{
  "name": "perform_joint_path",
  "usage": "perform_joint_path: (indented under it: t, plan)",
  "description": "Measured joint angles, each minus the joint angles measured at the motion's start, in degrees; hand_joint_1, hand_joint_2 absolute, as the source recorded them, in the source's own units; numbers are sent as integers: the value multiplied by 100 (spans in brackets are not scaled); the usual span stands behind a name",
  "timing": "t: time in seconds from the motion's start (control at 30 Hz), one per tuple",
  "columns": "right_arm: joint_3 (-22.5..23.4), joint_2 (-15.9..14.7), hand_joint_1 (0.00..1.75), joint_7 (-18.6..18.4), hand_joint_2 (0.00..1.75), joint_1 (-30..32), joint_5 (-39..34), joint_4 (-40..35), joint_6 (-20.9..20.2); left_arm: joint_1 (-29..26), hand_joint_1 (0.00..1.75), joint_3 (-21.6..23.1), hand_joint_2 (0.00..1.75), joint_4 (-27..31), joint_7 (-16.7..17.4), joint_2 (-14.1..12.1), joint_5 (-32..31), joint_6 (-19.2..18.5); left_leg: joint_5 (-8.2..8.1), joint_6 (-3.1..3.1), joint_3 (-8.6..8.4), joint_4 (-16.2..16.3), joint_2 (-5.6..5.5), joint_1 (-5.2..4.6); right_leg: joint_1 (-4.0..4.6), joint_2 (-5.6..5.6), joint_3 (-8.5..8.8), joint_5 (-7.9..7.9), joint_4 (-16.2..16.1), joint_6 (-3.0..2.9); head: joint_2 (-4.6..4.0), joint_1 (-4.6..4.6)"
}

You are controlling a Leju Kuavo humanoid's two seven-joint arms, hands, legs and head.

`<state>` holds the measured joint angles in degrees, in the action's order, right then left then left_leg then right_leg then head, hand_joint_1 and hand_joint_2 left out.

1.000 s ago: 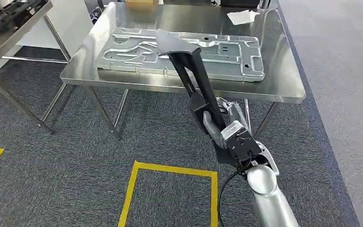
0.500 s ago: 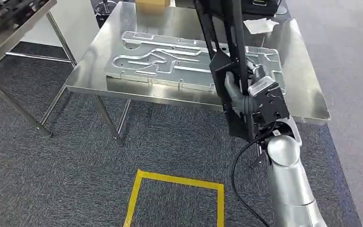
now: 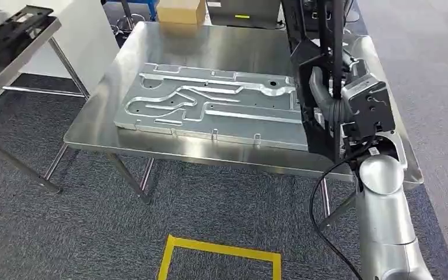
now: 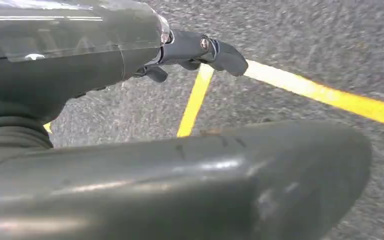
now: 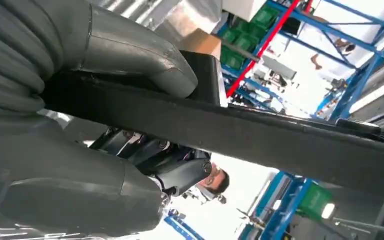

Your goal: Take the parts from the cabinet and place them on the table.

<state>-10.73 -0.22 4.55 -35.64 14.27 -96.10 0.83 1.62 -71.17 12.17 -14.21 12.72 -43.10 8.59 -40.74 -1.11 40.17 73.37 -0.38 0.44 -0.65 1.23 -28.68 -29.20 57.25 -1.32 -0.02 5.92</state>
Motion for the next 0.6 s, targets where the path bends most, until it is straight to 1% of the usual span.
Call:
perform_joint_path:
  t: [0.03, 0.07, 0.1, 0.13, 0.17, 0.2, 0.23, 0.27, 0.3, 0.33, 0.37, 0.4, 0.47, 0.5, 0.53, 0.57, 0.6]
  plan:
    - [0, -13, 175, 0, 175, 0, 2, 4, -2, -9, 0, -2, 0, -2, -11, -4, 20, -13, 117, 1, 52, -320, 1, 0, -7, 6, 162, -125, 0, 17, -2, 2]
    - [0, -26, 175, 0, 175, 0, 0, 19, 0, -24, 0, -4, 0, -2, -28, -7, 39, -37, 570, 16, 71, -679, 3, 1, -9, 7, 307, -244, -1, 34, 0, 2]
    - [0, -43, 175, 0, 175, 17, 0, 39, 0, -52, 0, -7, 0, -2, -41, -11, 44, -55, 1438, 63, 88, -1077, 4, -1, -9, 5, 367, -355, -26, 56, 0, 0]
    - [-2, -76, 175, 9, 175, 30, -11, 94, 4, -70, 0, -13, 0, -2, -52, -13, 50, -68, 2119, 74, 140, -1369, 7, -30, 16, 34, 507, -475, 39, 90, 0, 2]
    - [-2, -83, 175, 11, 175, 30, -15, 96, 11, -58, 0, -13, 0, -2, -66, -15, 55, -74, 2074, 107, 61, -1254, 4, -29, 33, 64, 558, -566, 12, 142, 0, -2]
    - [-2, -96, 175, 2, 175, 27, -15, 98, 13, -44, 0, -13, 0, 0, -72, -15, 57, -81, 1992, 145, 16, -1241, -7, -56, 34, 56, 664, -631, -49, 185, -2, 2]
    - [-2, -111, 175, 7, 175, -2, -15, 94, 13, -27, 0, -13, 0, -2, -85, -15, 61, -81, 1939, 190, -18, -1276, 0, -45, 23, 61, 656, -509, 87, 215, -2, -7]
    - [0, -114, 175, 11, 175, -45, -33, 96, 15, 2, 0, -13, 0, -2, -87, -15, 85, -68, 1935, 219, -101, -1308, 7, -30, 12, 61, 533, -403, 283, 238, 0, 0]
    - [-2, -129, 175, 13, 175, -45, -33, 105, 13, 11, 0, -13, 0, 0, -101, -15, 98, -50, 1901, 231, -169, -1338, 2, -29, -5, 2, 379, -270, 570, 264, -2, -2]
    - [-9, -142, 175, 9, 175, -50, -18, 135, 11, 20, 0, -17, 0, 0, -127, -15, 109, -33, 1912, 207, -184, -1332, -21, -26, 33, 3, 328, -14, 578, 295, -2, -2]
    - [-22, -144, 175, -15, 175, -58, 33, 166, 4, 29, 0, -17, 0, 0, -140, -15, 107, -20, 1913, 205, -178, -1358, -54, -23, 42, -6, 344, -25, 516, 271, 0, -4]
    - [-26, -146, 175, -48, 175, -59, 90, 201, 7, 36, 0, -17, 0, 0, -146, -13, 109, -11, 1909, 200, -133, -1384, -56, -19, 41, -17, 346, -31, 451, 249, -2, -2]
    - [-31, -151, 175, -90, 175, -19, 223, 286, 20, 18, 0, -17, 0, -2, -151, 4, 107, -2, 1905, 203, -10, -1458, -67, -19, 41, -37, 293, -43, 293, 246, -2, -4]
    - [-44, -151, 175, -107, 175, 12, 317, 354, 28, -4, 0, -20, 0, -2, -153, 9, 105, -4, 1931, 216, 83, -1494, -81, -15, 41, -47, 248, -58, 227, 249, 0, -2]
    - [-57, -151, 175, -136, 175, 49, 418, 435, 37, -15, 0, -28, 0, -2, -155, 15, 103, -4, 1960, 225, 143, -1505, -94, 3, 46, -56, 240, -75, 144, 244, 0, -4]
    - [-77, -153, 175, -149, 175, 153, 525, 505, 55, -64, 0, -35, 0, -2, -157, 26, 98, -15, 1988, 219, 184, -1549, -111, 9, 53, -76, 292, -153, 17, 241, -2, -2]
    - [-94, -164, 175, -131, 175, 311, 633, 580, 83, -168, 0, -39, 0, -9, -170, 33, 96, -33, 1984, 234, 159, -1597, -125, 15, 59, -89, 411, -204, -194, 252, 0, -4]
